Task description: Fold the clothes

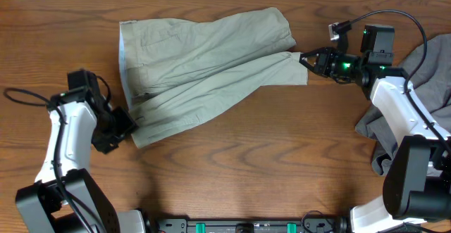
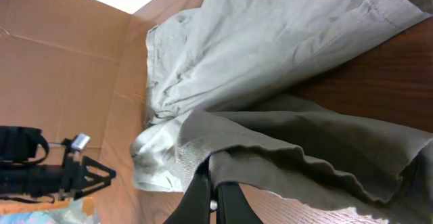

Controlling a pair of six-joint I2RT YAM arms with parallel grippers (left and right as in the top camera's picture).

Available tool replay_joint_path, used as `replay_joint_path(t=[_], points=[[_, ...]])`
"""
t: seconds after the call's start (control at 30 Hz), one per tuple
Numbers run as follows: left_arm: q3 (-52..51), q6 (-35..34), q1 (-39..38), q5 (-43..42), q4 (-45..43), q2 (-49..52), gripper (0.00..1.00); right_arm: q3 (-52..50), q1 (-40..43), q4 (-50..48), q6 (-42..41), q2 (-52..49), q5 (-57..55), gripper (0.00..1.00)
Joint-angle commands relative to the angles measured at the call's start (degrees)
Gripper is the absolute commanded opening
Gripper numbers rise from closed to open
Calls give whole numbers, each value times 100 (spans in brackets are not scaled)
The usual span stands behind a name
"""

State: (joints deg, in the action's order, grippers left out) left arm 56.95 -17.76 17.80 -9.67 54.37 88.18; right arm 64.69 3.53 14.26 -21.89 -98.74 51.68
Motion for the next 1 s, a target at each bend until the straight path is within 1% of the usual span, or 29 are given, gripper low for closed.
replay_joint_path(t=[0.0,0.17,0.23,0.33,0.37,0.43,0.47,0.57,0.67,0.83,0.9,0.97], points=[[-450,-291,17,-247,-245,-11,60,24,48,-15,111,-13,105,1],[-1008,-289,13,-761,-1043,-11,58,24,48,-13,111,-13,107,1],[-1211,-264,13,-898,-1375,-9,52,26,48,-15,111,-13,107,1],[-1421,-219,13,-1314,-1716,-9,38,26,48,-15,111,-13,107,1],[-1447,-166,13,-1458,-1764,-9,29,26,48,-13,111,-13,107,1],[-1445,48,13,-1644,-1790,-11,8,24,48,-15,111,-13,107,1],[-1440,125,13,-1676,-1786,-22,6,26,48,-13,114,-13,105,1],[-1353,168,42,-1672,-1685,-92,6,24,48,-7,116,-13,96,1],[-1119,227,188,-1567,-1213,-398,6,26,68,245,118,-13,-267,1],[-706,96,726,-358,-50,-1335,6,24,177,1591,120,-13,-1541,2],[-640,96,984,-149,177,-1742,6,26,216,2232,136,-13,-2151,1],[-640,96,1224,-120,269,-2105,6,24,247,2828,136,-13,-2634,1]])
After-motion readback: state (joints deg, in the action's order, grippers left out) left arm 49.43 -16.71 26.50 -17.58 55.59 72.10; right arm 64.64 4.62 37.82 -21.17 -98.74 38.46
